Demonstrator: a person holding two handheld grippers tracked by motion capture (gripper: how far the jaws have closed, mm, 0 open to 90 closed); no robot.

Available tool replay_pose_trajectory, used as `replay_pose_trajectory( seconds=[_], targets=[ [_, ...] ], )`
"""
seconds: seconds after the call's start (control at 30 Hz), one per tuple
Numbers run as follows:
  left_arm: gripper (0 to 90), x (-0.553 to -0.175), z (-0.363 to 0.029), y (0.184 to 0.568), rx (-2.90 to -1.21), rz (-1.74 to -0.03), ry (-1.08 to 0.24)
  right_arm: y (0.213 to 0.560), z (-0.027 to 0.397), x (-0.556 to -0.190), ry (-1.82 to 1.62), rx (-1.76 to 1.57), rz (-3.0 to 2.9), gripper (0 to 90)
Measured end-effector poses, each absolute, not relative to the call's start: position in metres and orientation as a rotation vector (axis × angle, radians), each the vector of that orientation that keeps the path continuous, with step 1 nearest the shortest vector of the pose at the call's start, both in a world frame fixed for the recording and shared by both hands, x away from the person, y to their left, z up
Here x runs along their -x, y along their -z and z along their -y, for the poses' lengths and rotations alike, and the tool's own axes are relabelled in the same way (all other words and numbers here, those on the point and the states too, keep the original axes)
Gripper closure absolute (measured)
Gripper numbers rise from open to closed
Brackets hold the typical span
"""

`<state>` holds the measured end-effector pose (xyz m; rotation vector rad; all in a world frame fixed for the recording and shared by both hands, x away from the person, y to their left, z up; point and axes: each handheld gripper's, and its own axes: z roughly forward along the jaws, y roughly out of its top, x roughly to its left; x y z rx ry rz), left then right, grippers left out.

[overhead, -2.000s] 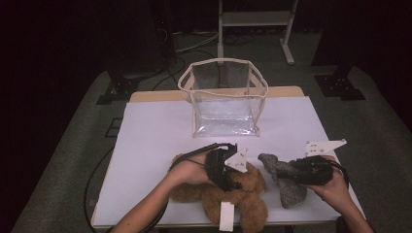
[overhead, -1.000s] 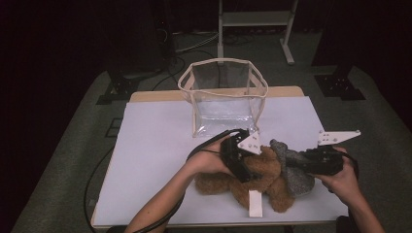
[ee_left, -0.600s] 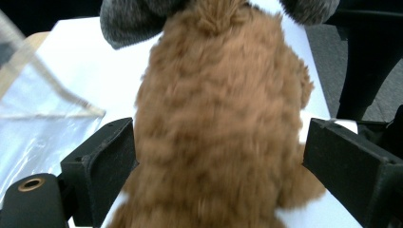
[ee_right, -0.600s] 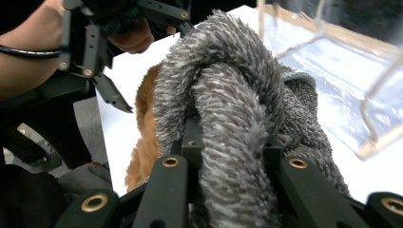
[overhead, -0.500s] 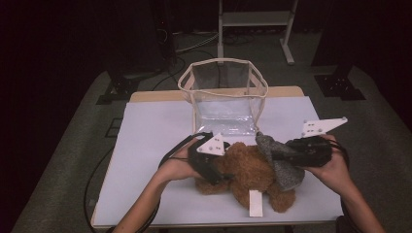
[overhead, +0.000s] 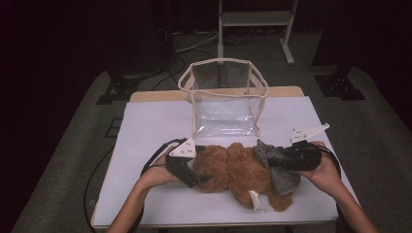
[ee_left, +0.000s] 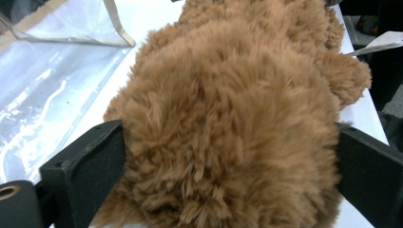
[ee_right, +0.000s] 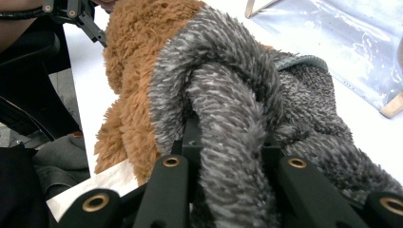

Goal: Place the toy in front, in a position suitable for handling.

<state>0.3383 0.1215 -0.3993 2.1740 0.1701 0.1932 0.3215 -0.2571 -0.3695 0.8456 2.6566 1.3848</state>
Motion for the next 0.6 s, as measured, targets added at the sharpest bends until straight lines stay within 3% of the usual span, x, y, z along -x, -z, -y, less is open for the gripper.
replay_pose_trajectory(
  seconds=[0.27, 0.3, 0.33, 0.37, 0.4, 0.53, 0.6],
  targets=[
    [1.7, -0.342, -0.123, 0.411, -2.154, -0.174, -0.141, 0.375, 0.258, -0.326, -1.377, -0.859, -2.668, 73.4],
    [5.3, -0.342, -0.123, 0.412, -2.150, -0.164, -0.146, 0.376, 0.258, -0.327, -1.379, -0.864, -2.666, 73.4],
    [16.8, -0.341, -0.123, 0.412, -2.146, -0.160, -0.160, 0.378, 0.260, -0.328, -1.392, -0.871, -2.665, 73.4],
    [22.8, -0.340, -0.123, 0.411, -2.144, -0.161, -0.173, 0.378, 0.261, -0.328, -1.399, -0.882, -2.662, 73.4],
    [22.8, -0.339, -0.123, 0.410, -2.142, -0.160, -0.182, 0.378, 0.261, -0.328, -1.399, -0.882, -2.662, 73.4],
    [37.6, -0.336, -0.125, 0.402, -2.159, -0.139, -0.226, 0.379, 0.262, -0.329, -1.419, -0.893, -2.659, 73.3],
    [39.1, -0.335, -0.127, 0.396, -2.162, -0.141, -0.239, 0.378, 0.261, -0.330, -1.434, -0.893, -2.661, 73.3]
  ],
)
